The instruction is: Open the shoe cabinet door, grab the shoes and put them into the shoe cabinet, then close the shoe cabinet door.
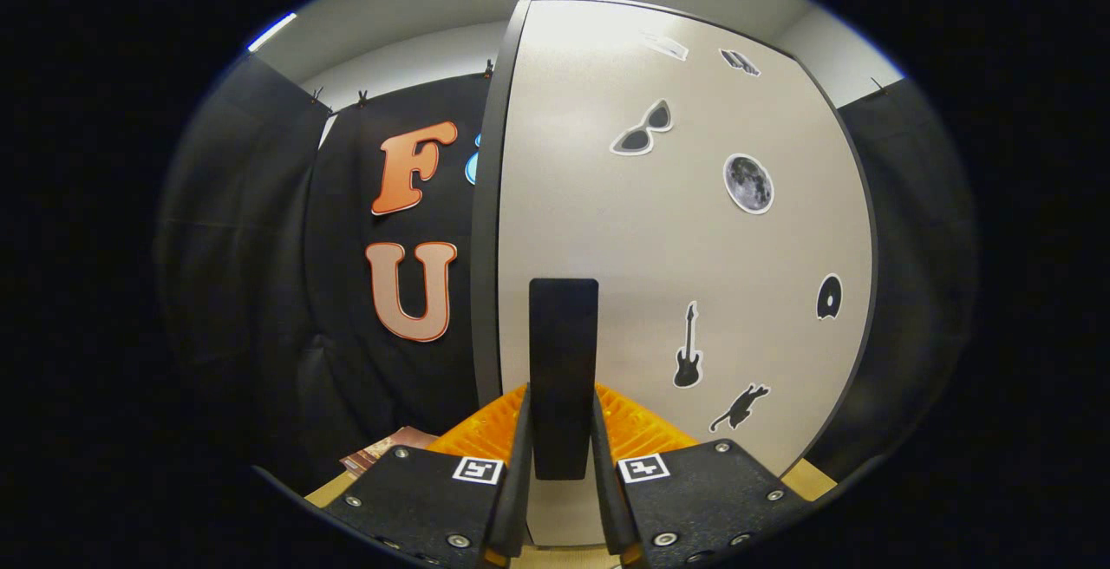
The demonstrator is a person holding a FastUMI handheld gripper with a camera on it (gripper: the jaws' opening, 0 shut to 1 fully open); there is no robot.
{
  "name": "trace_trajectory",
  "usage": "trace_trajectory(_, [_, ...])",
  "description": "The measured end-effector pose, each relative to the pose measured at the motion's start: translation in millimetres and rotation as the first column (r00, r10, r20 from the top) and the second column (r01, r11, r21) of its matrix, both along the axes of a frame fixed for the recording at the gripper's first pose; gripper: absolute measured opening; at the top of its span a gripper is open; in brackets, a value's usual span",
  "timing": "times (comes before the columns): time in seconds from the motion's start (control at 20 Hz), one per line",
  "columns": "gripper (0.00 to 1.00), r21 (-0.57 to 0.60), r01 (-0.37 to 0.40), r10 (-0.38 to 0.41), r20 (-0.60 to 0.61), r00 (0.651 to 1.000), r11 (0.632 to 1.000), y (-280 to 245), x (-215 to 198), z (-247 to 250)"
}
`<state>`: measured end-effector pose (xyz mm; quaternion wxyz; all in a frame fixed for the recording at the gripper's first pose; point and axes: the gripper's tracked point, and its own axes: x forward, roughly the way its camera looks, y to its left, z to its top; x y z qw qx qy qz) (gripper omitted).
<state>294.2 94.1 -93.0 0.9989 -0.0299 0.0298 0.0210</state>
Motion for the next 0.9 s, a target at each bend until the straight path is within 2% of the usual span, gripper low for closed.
trace_trajectory(0.4, [0.33, 0.009, -0.031, 0.031, 0.004, 1.000, 0.999, -9, -32, 6])
trace_trajectory(0.9, [0.30, 0.053, -0.065, 0.064, 0.012, 0.998, 0.996, -42, -104, 13])
